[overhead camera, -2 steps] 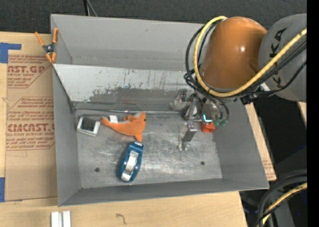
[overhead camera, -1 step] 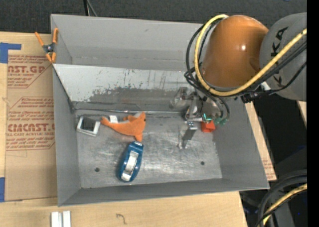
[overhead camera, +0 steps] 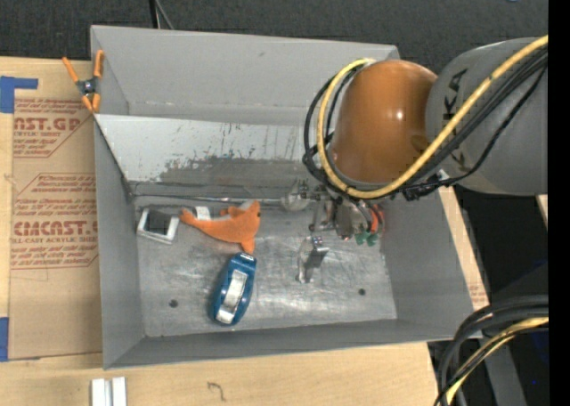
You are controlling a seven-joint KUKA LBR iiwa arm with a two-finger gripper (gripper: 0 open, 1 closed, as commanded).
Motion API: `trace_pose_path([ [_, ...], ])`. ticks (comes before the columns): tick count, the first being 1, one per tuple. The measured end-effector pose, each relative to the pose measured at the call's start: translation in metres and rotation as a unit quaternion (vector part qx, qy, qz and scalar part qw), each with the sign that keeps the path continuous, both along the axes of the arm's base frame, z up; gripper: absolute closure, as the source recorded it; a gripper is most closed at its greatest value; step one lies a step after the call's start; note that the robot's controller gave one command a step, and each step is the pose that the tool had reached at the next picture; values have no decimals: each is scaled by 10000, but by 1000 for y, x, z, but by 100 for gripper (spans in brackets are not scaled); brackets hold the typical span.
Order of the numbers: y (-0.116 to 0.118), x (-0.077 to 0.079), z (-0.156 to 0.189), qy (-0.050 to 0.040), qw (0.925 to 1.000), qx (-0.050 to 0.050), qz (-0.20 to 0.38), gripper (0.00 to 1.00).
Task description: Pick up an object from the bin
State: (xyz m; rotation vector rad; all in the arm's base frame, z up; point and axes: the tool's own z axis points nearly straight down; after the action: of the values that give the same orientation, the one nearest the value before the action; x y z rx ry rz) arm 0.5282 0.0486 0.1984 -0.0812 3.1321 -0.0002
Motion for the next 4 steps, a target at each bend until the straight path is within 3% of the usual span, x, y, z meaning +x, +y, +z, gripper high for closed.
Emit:
trace_pose_path([
  [1,63,6,-28,35,9993,-3,363,0],
  [2,99,10,-49,32,9994,10,349,0],
  [3,88,-1,-74,38,9882,22,1534,0],
  [4,85,-3,-85,30,9760,14,2179,100],
])
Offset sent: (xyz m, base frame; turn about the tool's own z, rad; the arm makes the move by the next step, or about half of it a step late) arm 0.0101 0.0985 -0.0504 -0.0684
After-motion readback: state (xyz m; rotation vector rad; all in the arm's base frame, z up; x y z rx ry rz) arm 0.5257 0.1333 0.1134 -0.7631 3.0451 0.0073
